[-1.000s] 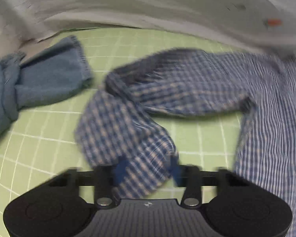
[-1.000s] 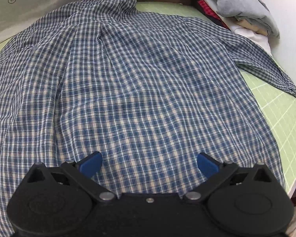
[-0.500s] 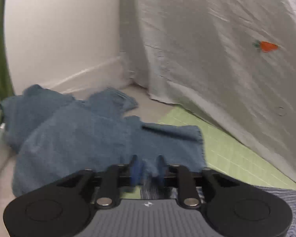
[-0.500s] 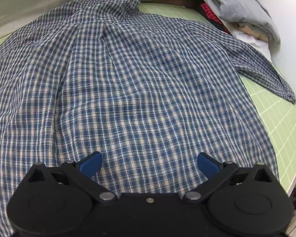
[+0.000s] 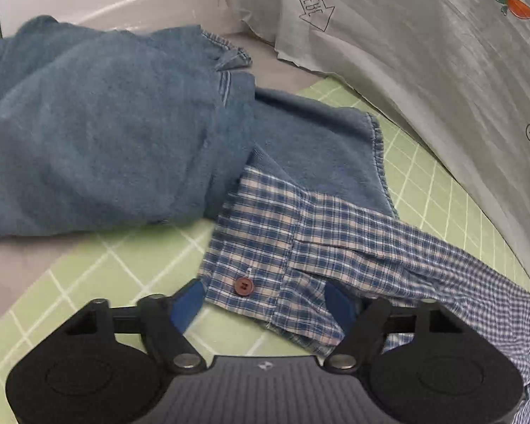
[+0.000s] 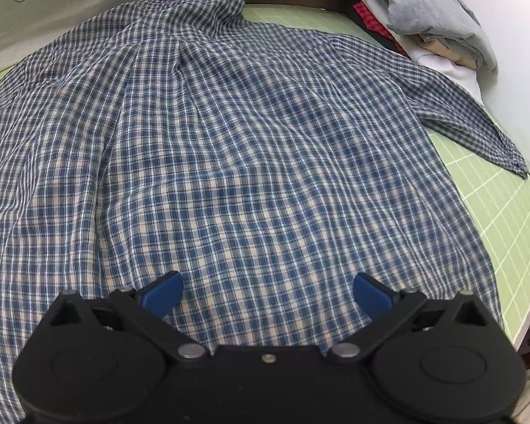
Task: Fold clothes
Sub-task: 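Grasp the buttoned sleeve cuff with the left gripper and lay it across the shirt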
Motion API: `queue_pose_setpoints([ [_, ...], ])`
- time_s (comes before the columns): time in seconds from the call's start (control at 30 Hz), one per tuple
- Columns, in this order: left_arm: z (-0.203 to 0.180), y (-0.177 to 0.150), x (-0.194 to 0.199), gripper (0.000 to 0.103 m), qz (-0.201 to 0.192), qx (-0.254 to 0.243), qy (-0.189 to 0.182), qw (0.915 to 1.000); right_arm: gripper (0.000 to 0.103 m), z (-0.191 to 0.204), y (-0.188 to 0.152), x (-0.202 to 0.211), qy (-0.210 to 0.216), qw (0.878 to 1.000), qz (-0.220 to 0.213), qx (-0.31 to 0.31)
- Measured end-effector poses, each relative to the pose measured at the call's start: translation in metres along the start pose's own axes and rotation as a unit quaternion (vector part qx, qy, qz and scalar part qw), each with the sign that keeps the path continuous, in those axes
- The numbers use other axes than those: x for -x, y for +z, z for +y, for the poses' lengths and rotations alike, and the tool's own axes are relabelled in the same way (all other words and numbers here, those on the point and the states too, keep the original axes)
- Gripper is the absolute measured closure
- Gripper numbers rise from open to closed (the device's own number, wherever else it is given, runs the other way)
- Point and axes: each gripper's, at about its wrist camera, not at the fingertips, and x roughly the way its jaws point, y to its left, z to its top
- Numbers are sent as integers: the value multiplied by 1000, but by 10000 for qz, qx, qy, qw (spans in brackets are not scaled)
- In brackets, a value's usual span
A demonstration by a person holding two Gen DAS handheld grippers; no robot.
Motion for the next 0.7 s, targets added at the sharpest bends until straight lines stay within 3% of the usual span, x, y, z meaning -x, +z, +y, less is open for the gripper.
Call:
queue_pose_setpoints([
  [0.03, -1, 0, -2, 42, -22, -13, 76, 10000, 0, 0, 0, 0, -10, 10000, -15, 12],
  [0.1, -2, 1, -3, 62, -106, -86, 228, 9996, 0, 1, 0, 0, -28, 10000, -38, 20],
  [0.23, 3, 4, -2, 79, -112, -9, 10, 9999, 0, 2, 1, 0, -38, 10000, -58, 47],
  [0.43, 11, -7, 7, 80, -94, 36, 63, 9999, 0, 2, 3, -1, -44, 9998, -63, 177],
  [0.7, 59, -35, 40, 81, -142, 311, 505, 9981, 0, -1, 2, -2, -170, 9994, -158, 264],
])
